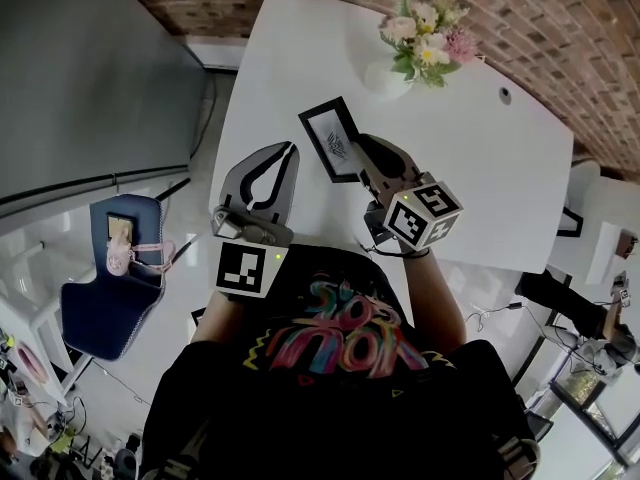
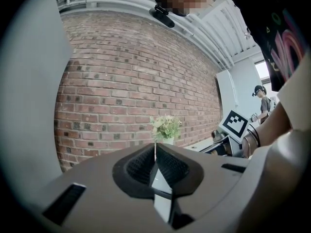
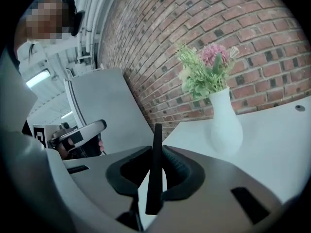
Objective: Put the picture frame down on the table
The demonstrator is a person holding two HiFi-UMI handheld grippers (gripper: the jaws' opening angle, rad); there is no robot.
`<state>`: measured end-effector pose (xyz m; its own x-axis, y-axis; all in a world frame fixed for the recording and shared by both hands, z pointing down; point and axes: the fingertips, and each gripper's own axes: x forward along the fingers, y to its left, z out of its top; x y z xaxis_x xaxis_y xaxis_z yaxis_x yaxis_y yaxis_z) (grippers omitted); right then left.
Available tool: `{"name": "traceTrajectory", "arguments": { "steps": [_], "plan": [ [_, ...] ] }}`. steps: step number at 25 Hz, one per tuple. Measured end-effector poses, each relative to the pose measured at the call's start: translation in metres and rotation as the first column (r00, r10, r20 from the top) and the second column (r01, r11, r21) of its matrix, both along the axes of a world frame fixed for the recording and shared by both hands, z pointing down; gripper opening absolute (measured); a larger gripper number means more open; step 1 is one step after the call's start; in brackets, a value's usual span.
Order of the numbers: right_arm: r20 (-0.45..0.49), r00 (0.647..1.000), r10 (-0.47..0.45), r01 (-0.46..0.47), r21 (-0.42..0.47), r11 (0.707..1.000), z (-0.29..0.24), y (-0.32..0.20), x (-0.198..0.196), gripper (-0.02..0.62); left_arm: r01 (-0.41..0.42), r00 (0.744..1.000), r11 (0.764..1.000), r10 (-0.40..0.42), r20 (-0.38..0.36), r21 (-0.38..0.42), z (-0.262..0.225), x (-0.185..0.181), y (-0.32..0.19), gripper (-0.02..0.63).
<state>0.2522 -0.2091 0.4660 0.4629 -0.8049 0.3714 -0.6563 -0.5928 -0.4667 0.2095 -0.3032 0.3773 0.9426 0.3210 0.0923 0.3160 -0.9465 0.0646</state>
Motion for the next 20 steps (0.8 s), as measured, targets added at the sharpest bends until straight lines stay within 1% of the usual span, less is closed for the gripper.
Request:
{"name": "traceTrajectory", "arguments": {
  "steps": [4,10,11,12,14,15,20],
  "plan": [
    [0.067,0.997,-0.024,0.024,-0.006,1.000,0.026,-0.003,-0.007,0.089,0.007,1.000,1.000,-0.007,0.017,0.000,0.007,-0.004,0.000,0.029],
    [0.150,0.988,-0.027,0.027,0.005,1.000,0.055,-0.004,-0.011,0.089,0.006,1.000,1.000,-0.006,0.029,-0.006,0.014,-0.007,0.002,0.031],
    [0.159,0.987,-0.027,0.027,0.003,1.000,0.059,-0.004,-0.011,0.089,-0.006,0.999,1.000,0.006,0.033,0.013,0.015,-0.008,0.003,0.029],
    [0.168,0.985,-0.028,0.028,-0.001,1.000,0.063,-0.004,-0.012,0.089,-0.032,0.999,0.998,0.030,0.037,0.057,0.017,-0.009,0.004,0.029],
    [0.185,0.982,-0.025,0.027,-0.009,1.000,0.071,-0.003,-0.012,0.089,-0.092,0.995,0.983,0.085,0.049,0.158,0.022,-0.010,0.007,0.029],
    [0.194,0.981,-0.020,0.023,-0.011,1.000,0.075,-0.002,-0.012,0.089,-0.104,0.994,0.979,0.096,0.052,0.178,0.022,-0.011,0.007,0.029],
    [0.229,0.973,0.000,0.005,-0.022,1.000,0.090,0.004,-0.013,0.089,-0.103,0.994,0.978,0.095,0.053,0.183,0.025,-0.009,0.005,0.029]
  ]
}}
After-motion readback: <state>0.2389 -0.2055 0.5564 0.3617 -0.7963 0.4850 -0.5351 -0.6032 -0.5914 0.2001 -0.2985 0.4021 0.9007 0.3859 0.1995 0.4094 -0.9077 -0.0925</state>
